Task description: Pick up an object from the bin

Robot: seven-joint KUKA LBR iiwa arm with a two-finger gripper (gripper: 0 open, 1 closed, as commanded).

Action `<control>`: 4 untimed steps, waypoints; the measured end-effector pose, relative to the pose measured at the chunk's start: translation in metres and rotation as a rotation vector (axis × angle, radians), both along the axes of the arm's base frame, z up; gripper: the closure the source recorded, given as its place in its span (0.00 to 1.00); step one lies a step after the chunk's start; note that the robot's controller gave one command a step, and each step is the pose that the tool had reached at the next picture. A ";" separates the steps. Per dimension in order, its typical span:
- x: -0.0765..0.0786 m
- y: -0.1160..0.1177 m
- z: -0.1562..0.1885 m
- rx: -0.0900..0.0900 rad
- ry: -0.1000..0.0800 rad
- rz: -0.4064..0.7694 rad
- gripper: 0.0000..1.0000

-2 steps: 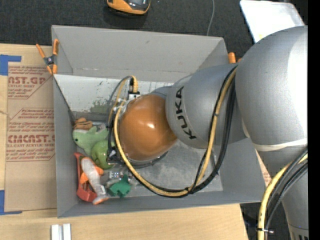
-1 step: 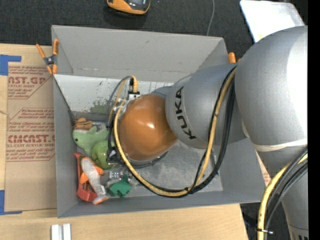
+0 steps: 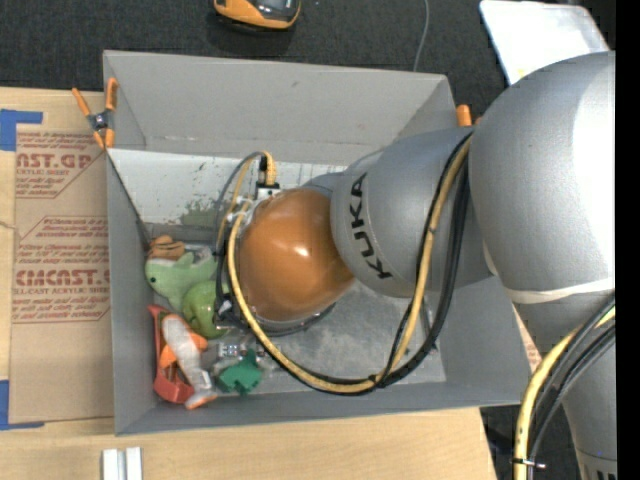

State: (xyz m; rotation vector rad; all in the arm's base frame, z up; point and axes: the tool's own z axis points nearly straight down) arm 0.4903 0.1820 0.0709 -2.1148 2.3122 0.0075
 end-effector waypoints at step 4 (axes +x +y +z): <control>0.000 0.000 0.000 0.000 0.000 0.000 1.00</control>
Offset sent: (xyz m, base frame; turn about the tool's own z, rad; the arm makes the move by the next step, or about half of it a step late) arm 0.0000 0.0000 0.0000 0.0000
